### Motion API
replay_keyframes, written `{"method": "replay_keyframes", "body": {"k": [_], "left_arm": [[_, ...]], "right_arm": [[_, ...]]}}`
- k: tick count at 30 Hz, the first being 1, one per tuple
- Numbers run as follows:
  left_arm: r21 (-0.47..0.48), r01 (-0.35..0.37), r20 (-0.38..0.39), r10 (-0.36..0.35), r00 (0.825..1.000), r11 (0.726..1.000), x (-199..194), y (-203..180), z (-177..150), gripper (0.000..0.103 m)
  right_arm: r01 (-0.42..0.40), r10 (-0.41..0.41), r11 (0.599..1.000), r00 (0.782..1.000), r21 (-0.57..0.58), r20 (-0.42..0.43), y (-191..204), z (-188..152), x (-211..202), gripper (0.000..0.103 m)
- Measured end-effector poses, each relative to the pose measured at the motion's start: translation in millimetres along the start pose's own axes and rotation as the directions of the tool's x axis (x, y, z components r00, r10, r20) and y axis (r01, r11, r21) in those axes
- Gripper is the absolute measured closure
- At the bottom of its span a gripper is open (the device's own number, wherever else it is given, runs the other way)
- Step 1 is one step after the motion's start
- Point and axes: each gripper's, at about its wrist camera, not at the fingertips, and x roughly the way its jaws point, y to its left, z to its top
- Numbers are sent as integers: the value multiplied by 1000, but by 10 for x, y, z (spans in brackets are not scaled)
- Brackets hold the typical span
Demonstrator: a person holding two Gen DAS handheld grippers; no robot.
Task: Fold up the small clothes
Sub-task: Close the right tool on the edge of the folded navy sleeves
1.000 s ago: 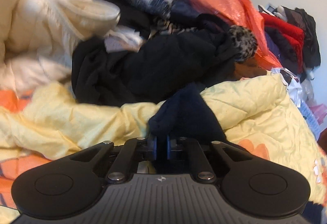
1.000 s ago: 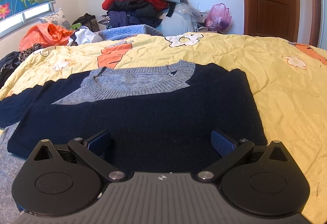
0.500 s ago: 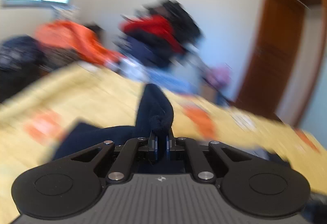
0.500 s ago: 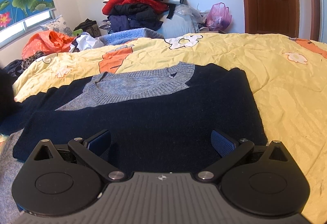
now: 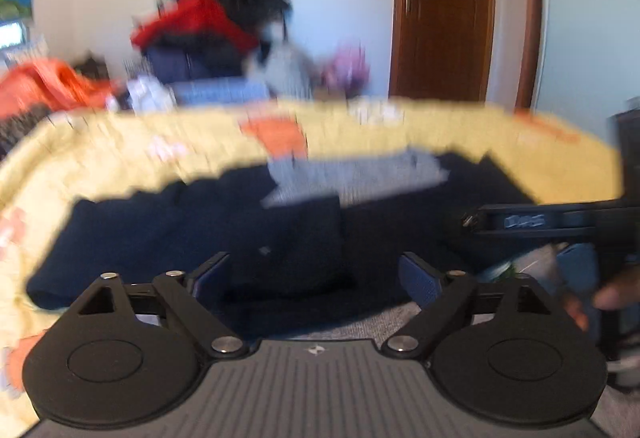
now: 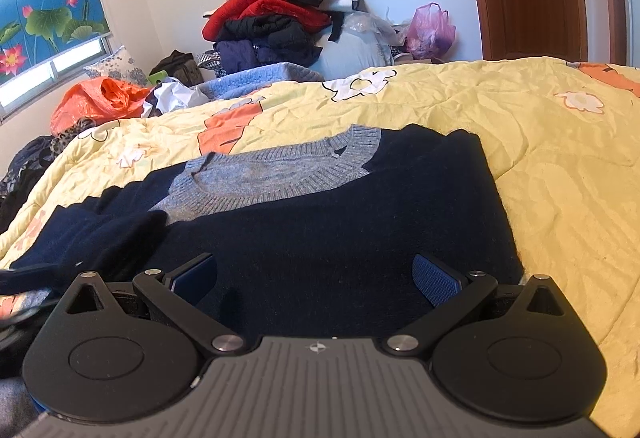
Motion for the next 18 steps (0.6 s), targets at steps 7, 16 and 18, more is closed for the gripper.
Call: {"method": "replay_keyframes", "body": {"k": [7,16,18], "left_arm": [[-118,15,-27,-18,999,993,-372,197,-284,12],[-220,0,-110,-25,994,976,-262,344,-420,12],[-235,-2,-106,-23,994,972,-271,370,-428,12]], "right_arm": [[-56,57,998,998,37,-16,201,152,-103,6],[-238,285,953,912,186,-295,1025,260,427,49],[-234,278,955,917,181,-284,1113,268,434,49]]}}
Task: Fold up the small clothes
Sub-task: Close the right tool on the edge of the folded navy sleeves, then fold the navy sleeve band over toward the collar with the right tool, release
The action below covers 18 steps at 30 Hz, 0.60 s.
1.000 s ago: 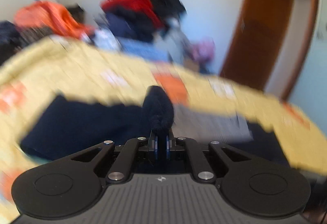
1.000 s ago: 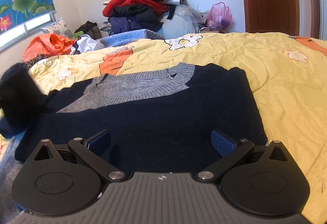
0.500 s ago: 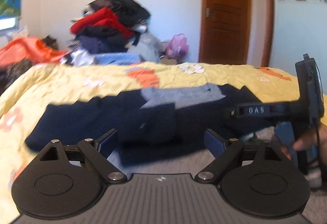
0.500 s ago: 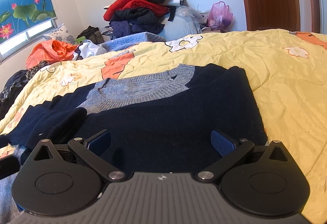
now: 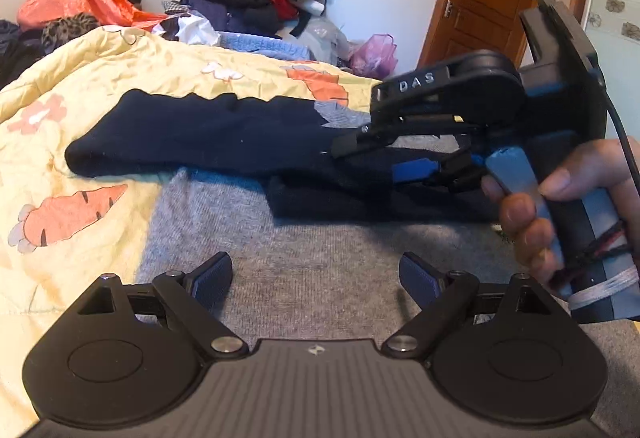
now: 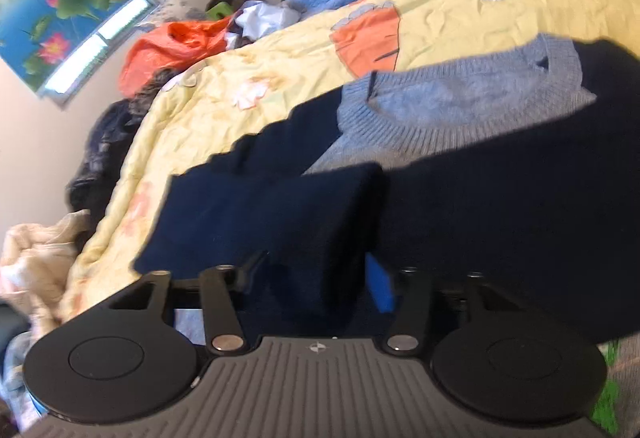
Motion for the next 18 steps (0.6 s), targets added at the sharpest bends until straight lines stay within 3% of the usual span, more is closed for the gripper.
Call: {"method": "replay_keyframes", "body": {"k": [4,8,14,18], "left_arm": [[-45,17,10,-17,1000,999,-5,75,-8,12],[-75,27,16,-26,1000,997,-24,133,-13,12],[-82,25,23,-23,999,996,-31,135,-16,12],[-95,30,28,-28,999,995,-37,150,-22,12]], "right_arm": [[27,-28,998,999,-58,-16,145,-34,61,52],[59,-59,994,998,-93,-2,91,8,46,88],[76,-57,974,994,-211,98,105,269,-339,90],[135,-106,961,986,-241,130,-128,536,-684,91]]}}
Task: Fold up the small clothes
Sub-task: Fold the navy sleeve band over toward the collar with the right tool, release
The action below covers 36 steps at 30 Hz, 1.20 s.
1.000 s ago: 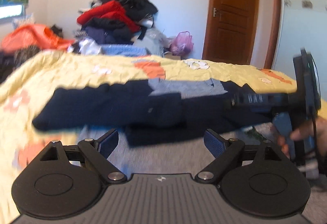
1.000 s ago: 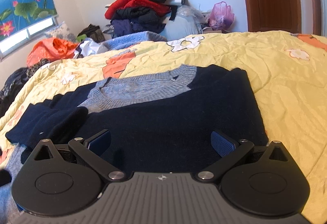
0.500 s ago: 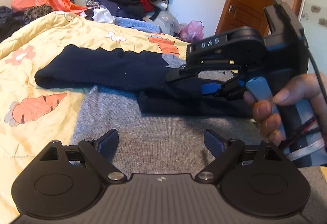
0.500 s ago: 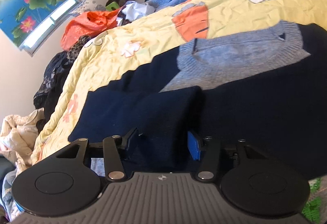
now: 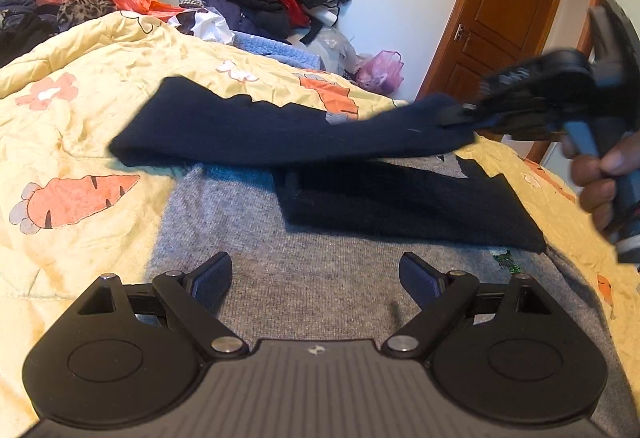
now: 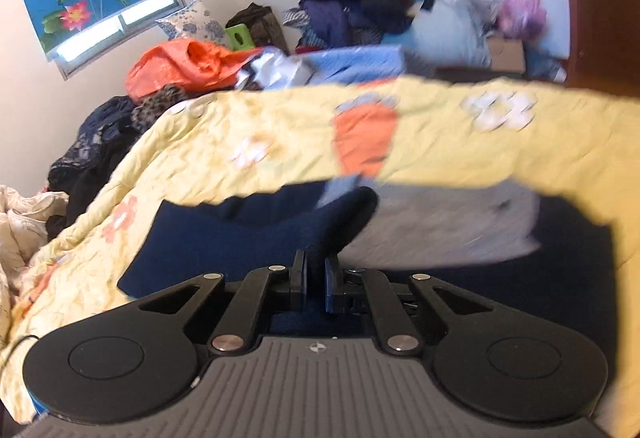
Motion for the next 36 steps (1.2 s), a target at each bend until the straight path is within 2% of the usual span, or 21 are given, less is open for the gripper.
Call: {"method": "replay_keyframes", "body": {"k": [4,8,9,10,13,15,18,22,24,25,26,27,30,33,36], "left_arm": [[-7,2,3,-2,1000,1000,2,16,1,12],[-7,1,2,-1,1000,1000,4,16,1,12],[-7,2,2,-2,1000,1000,4,17,1,12],[-7,2,3,-2,1000,1000,1,18,1,12],[-8,1,0,-1,1000,1000,7,21,-3,12],[-6,-1,0,1,1000,1000,3,14,-10,12],[-4,-3,-1,3,1000,1000,6,8,-13,12],[-2,-6,-4,6,1000,1000,11,4,-7,12],[-3,-6,-5,6,1000,1000,15,2,0,12],[-4,-5,-5,5,1000,1000,15,2,1,12],[-5,-4,-5,4,1000,1000,13,2,2,12],[-6,-4,-4,4,1000,1000,12,2,-2,12],[-10,-1,-3,1,1000,1000,4,8,-1,12],[-15,3,-2,-3,1000,1000,3,19,2,12],[-20,6,-1,-6,1000,1000,1,34,9,12]], "right_arm": [[93,-92,995,996,35,-17,-481,55,-177,94],[158,-153,984,986,86,-59,-850,-94,-208,94],[154,-145,981,986,118,-81,-928,-138,-187,90],[119,-103,977,990,175,-98,-1001,-198,-163,85],[-4,27,940,998,341,-62,-1138,-319,-110,78],[-69,95,921,994,384,-49,-1073,-346,-22,62],[-101,139,917,988,386,-71,-901,-334,147,60],[-57,117,936,981,348,-155,-700,-353,404,56],[-61,105,954,985,294,-138,-583,-370,433,53],[-54,95,961,985,272,-141,-537,-367,436,55],[-51,91,965,985,256,-146,-512,-358,435,78],[-54,93,969,984,243,-154,-507,-351,433,89],[-37,53,986,994,162,-97,-474,-275,242,89],[-47,55,986,997,157,-46,-598,-113,-16,90],[28,-22,990,999,140,-47,-829,-40,-172,90]]}}
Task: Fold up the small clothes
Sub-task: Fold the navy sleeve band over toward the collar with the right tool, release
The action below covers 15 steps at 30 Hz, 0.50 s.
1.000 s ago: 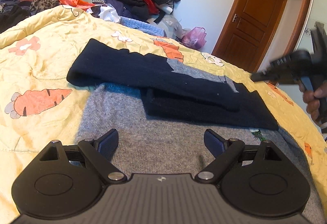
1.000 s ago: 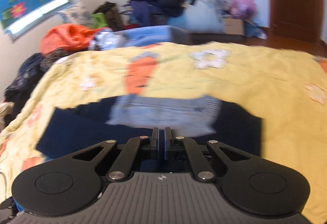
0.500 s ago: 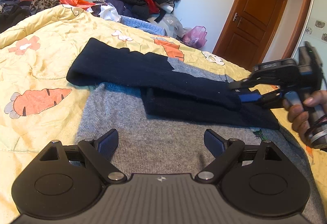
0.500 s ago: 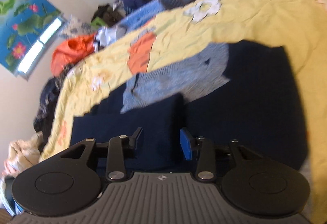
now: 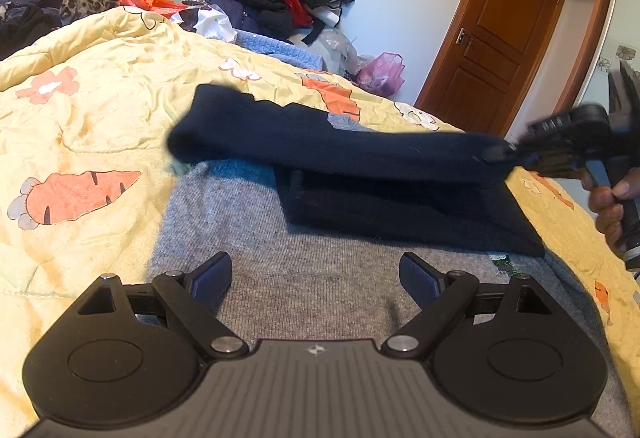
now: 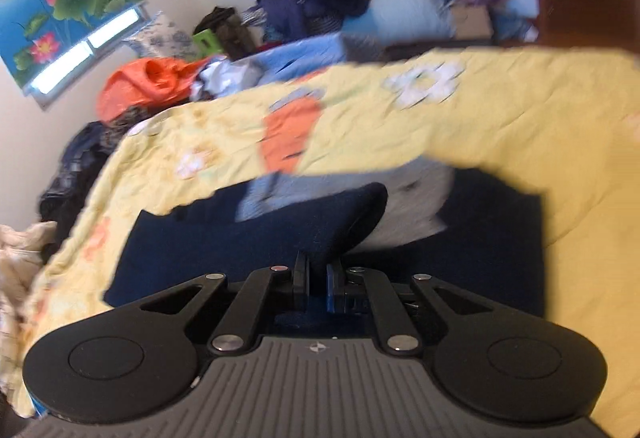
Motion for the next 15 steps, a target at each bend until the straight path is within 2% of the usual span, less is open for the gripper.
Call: {"method": "replay_keyframes", "body": {"k": [5,10,13,14,15], "left_arm": [[1,0,0,0,1000,1000,-2,4,2,12],[2,-4,-7,4,1000,1000,17,3,6,12],[7,-9,-10,9,1000,1000,30,-11,9,12],[9,-10,-11,10,1000,1000,31,-13,9,12],[9,-11,-10,11,1000,1000,30,-19,5,12]], "right_arm": [[133,-133,991,991,28,-32,-484,-105,10,90],[153,-151,987,988,49,-37,-611,-314,94,89],[161,-160,983,987,84,-20,-585,-300,61,80],[193,-195,977,981,91,18,-556,-283,-1,71],[235,-241,968,967,86,82,-491,-278,-84,69]]}}
